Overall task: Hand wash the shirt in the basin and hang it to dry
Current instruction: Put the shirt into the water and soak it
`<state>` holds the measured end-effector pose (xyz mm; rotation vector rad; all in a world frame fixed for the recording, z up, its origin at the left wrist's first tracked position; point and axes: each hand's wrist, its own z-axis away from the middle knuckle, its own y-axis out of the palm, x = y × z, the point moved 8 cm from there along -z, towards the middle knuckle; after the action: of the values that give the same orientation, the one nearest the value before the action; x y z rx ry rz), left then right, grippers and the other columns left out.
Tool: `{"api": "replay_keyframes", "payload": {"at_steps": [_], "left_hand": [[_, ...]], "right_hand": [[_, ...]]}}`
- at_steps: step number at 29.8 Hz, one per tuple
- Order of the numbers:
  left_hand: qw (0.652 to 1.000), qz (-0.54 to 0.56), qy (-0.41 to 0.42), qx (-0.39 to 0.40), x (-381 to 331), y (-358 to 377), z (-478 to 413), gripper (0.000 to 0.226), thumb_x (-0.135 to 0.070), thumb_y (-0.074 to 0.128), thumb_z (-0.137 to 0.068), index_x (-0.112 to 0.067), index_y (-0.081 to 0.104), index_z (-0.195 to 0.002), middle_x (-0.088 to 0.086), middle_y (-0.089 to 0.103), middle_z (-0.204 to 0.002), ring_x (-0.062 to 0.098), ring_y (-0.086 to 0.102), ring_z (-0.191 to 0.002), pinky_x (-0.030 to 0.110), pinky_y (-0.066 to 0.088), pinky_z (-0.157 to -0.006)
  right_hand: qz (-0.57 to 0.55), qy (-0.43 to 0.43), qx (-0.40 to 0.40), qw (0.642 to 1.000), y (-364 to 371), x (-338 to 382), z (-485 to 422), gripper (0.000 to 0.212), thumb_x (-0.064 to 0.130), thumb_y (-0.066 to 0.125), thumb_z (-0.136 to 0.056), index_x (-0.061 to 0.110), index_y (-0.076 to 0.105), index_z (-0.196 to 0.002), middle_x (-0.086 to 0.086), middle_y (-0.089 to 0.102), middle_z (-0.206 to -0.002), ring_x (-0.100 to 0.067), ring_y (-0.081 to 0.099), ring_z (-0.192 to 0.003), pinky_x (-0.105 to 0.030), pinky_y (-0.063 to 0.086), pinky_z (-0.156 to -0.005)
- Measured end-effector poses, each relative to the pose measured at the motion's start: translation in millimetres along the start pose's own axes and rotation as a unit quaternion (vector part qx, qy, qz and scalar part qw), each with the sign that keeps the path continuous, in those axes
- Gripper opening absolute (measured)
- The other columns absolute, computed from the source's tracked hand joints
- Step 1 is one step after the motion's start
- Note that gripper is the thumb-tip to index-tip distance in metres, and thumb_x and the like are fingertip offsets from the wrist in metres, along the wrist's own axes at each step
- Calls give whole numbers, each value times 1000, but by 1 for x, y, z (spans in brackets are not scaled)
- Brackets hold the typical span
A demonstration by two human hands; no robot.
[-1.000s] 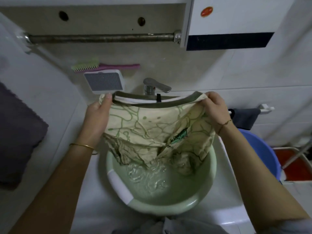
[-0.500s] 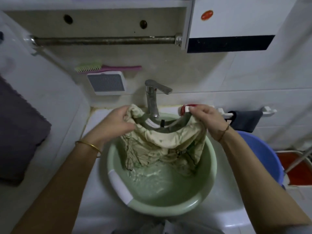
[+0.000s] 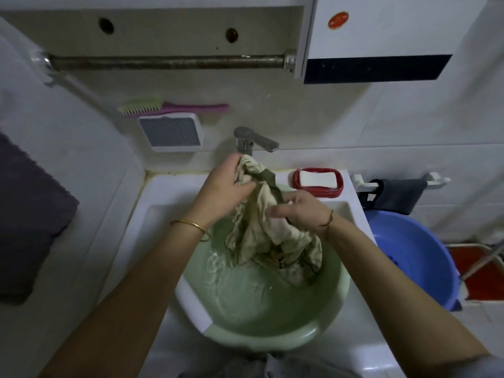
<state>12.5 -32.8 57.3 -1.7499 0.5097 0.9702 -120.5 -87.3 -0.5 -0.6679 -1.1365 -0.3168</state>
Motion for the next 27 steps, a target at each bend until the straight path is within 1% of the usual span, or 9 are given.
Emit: {"api": "replay_keyframes", "payload": {"at_steps": [4,7,10,12,15,17,19,22,27], "left_hand": [[994,-99,-54,-1,33,10,13,56,-23,73,-76,-16,49,-126,7,47,-125,22,46,-117,36,38,-104],[994,-45,-49,-91,27,8,36,36,-12,72,-76,-24,49,-101,4,46,-109,16,52,-95,30,45,-88],[989,77,-66,104,17,46,62,33,-4,63,-79,-25,47,-99,-1,57,-96,3,56,-76,13,45,-69],[960,75,-69,262,16,76,84,63,-23,72,-74,-24,38,-127,-3,55,-120,3,57,-103,18,49,-88],[960,110,-57,253,5,95,90,103,-34,82,-64,-26,17,-144,-7,42,-137,3,45,-124,23,41,-105],[968,172,-77,163,2,97,83,85,-24,79,-71,-12,31,-139,-1,51,-129,7,51,-116,14,44,-95],[963,217,-135,84,17,91,81,43,-10,65,-85,-6,51,-125,5,61,-119,10,56,-107,10,45,-86],[910,324,-258,-23,61,73,89,28,-14,63,-71,-10,69,-98,7,71,-99,25,63,-100,36,48,-93],[802,481,-351,-44,81,48,98,29,-8,40,-86,-1,63,-102,15,69,-95,29,63,-89,38,47,-91]], "right_hand": [[-236,60,-27,970,-16,7,15,16,6,59,-85,5,67,-72,-11,67,-70,-23,64,-67,-27,56,-65],[-408,105,4,907,-11,13,24,32,9,44,-92,-3,69,-74,-16,68,-70,-24,67,-59,-29,57,-53],[-509,103,3,855,-9,33,32,30,14,48,-84,3,69,-65,-10,64,-66,-21,65,-58,-28,57,-58],[-571,91,-10,816,-8,45,30,7,15,57,-72,10,62,-76,-2,58,-71,-13,60,-65,-22,54,-73],[-632,75,-55,770,-2,51,18,27,21,47,-94,16,51,-69,6,54,-50,-4,56,-46,-13,49,-56],[-621,94,-65,775,12,49,16,38,27,41,-99,10,53,-67,-1,58,-50,-12,59,-44,-17,50,-50],[-604,121,-46,786,28,41,12,39,29,40,-99,1,61,-81,-13,66,-74,-21,66,-67,-27,55,-64],[-541,161,15,826,35,23,8,52,41,36,-97,0,54,-123,-18,59,-121,-29,57,-112,-41,46,-91],[-243,238,19,940,21,-33,1,44,49,35,-97,9,48,-113,-14,59,-106,-26,61,-84,-38,50,-75]]}}
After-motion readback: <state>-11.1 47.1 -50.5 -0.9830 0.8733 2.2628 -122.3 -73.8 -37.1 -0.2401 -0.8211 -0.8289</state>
